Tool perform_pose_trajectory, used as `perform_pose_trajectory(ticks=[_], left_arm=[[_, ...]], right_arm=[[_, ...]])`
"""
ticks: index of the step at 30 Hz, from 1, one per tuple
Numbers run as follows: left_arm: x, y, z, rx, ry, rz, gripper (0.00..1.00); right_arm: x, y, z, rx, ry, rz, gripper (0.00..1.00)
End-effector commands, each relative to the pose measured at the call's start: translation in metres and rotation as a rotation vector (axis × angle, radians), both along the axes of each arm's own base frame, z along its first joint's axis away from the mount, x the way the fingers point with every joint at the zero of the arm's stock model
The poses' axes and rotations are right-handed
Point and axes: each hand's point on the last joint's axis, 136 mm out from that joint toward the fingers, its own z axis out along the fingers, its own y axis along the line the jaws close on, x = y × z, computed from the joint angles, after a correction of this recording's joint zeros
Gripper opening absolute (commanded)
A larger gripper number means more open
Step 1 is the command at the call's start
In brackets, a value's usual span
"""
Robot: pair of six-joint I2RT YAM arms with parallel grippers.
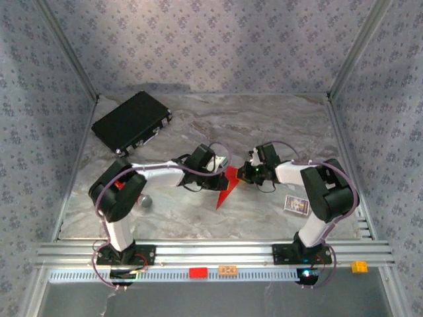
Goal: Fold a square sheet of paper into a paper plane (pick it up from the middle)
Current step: Fold the wing for the fifth time at the center of the table.
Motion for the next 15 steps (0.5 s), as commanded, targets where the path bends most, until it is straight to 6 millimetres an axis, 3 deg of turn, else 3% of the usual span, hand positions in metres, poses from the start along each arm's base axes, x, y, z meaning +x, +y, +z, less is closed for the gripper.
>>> perform_pose_trajectory(ticks=[1,8,15], left_arm=[[0.004,-0.005,-0.013,0.018,0.031,-0.003,0.06],[-0.011,0.015,-0.057,0.121,0.108,0.028,0.0],[-0.022,0.027,-0.069,0.133,0.149,0.061,0.0]], right_arm=[[-0.006,-0.01,-0.014,-0.034,0.049,-0.029,0.06],[-0.002,-0.005,0.0,0.007,0.02,-0.016,0.07],[0.003,0.004,0.035,0.054,-0.076,0.029,0.08]])
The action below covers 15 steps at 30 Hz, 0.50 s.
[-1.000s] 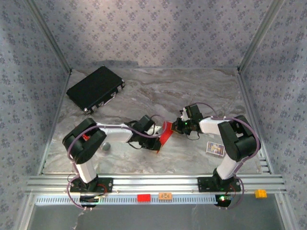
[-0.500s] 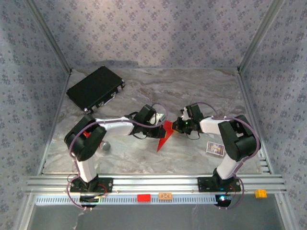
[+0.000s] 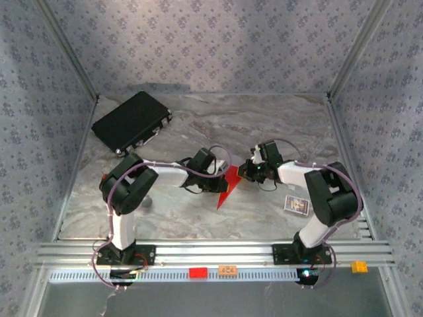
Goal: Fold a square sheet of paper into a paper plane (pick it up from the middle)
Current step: Fold the wing for the fifth time at the center of the table.
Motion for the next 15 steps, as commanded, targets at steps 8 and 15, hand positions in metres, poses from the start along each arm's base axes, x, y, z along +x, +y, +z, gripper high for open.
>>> perform_pose_trajectory(ticks=[8,15], left_arm=[[-0.019,0.024,-0.034,0.12,0.094,0.056,0.0],[-0.019,0.026,-0.034,0.124,0.095,0.058,0.0]], right_arm=[[-0.028,0.03,-0.005,0.06,0.045,0.137,0.08],[-0.024,0.007,-0.032,0.017,0.094,0.057,0.08]])
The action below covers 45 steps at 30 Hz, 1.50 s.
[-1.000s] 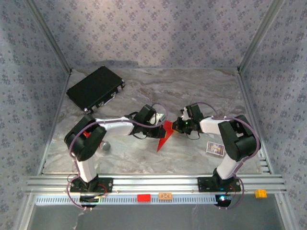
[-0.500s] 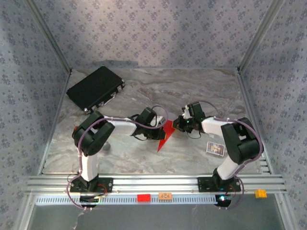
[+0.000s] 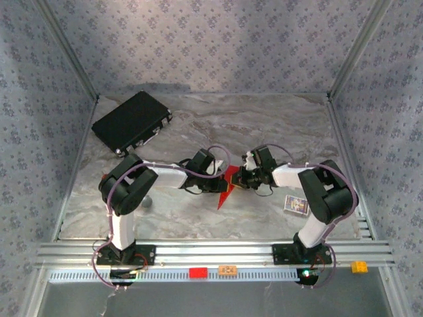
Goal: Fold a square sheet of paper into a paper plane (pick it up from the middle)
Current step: Fold the wing for the fifth time at the center of the table.
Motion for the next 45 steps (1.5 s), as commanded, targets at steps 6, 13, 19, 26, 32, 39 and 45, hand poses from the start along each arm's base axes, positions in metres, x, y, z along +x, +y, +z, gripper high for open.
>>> perform_pose_trajectory(ticks=[6,13,19,26,32,39,45], left_arm=[[-0.021,0.024,-0.036,0.135,0.086,0.014,0.0],[-0.022,0.024,-0.036,0.134,0.088,0.01,0.0],[-0.022,0.023,-0.036,0.131,0.089,0.009,0.0],[-0.023,0.023,-0.035,0.13,0.086,0.009,0.0],[-0.022,0.022,-0.033,0.122,0.081,0.016,0.0],[-0.021,0.021,-0.032,0.115,0.078,0.023,0.0],[-0.021,0.02,-0.031,0.111,0.078,0.025,0.0]], right_arm=[[0.038,-0.04,-0.007,-0.006,-0.008,-0.137,0.08],[0.068,-0.061,0.0,0.01,-0.04,-0.211,0.09],[0.078,-0.07,0.01,0.014,-0.055,-0.242,0.09],[0.075,-0.074,0.034,0.008,-0.103,-0.258,0.1],[0.06,-0.069,0.041,0.006,-0.107,-0.253,0.11],[0.036,-0.036,0.044,0.025,-0.104,-0.17,0.11],[0.023,-0.009,0.042,0.036,-0.097,-0.098,0.11]])
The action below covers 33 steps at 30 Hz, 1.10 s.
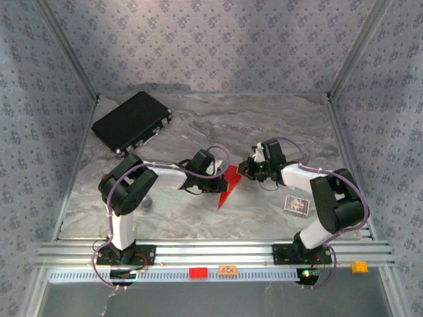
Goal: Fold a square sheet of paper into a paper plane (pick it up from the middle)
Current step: Fold the wing for the fifth time at the center of the table.
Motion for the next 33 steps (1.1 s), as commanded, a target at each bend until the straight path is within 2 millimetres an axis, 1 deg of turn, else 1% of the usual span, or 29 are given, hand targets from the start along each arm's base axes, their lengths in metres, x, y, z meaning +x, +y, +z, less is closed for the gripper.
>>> perform_pose_trajectory(ticks=[1,4,11,13,15,17,19,23,26,28,33], left_arm=[[-0.022,0.021,-0.032,0.122,0.08,0.013,0.0],[-0.021,0.021,-0.033,0.12,0.081,0.012,0.0],[-0.021,0.021,-0.033,0.122,0.085,0.015,0.0],[-0.021,0.02,-0.033,0.123,0.086,0.014,0.0],[-0.021,0.021,-0.034,0.125,0.086,0.015,0.0],[-0.021,0.021,-0.034,0.126,0.086,0.015,0.0],[-0.021,0.021,-0.034,0.125,0.086,0.015,0.0],[-0.022,0.021,-0.035,0.127,0.089,0.014,0.0],[-0.021,0.021,-0.035,0.126,0.089,0.016,0.0],[-0.021,0.021,-0.035,0.125,0.089,0.016,0.0],[-0.021,0.02,-0.035,0.126,0.09,0.016,0.0]], right_arm=[[-0.005,0.01,0.0,0.002,0.009,0.01,0.11],[-0.011,0.018,-0.007,-0.008,0.022,0.03,0.1],[-0.016,0.019,-0.033,-0.007,0.079,0.022,0.1],[-0.02,0.01,-0.047,-0.06,0.124,-0.006,0.1],[-0.02,0.004,-0.052,-0.077,0.131,-0.025,0.1],[-0.018,0.001,-0.052,-0.071,0.131,-0.043,0.1],[-0.016,0.001,-0.047,-0.051,0.119,-0.044,0.1],[-0.016,0.005,-0.032,-0.022,0.083,-0.021,0.1],[-0.021,0.01,-0.025,0.001,0.07,-0.01,0.1],[-0.026,0.012,-0.026,0.005,0.075,-0.005,0.1],[-0.04,0.016,-0.038,0.013,0.109,0.003,0.1]])
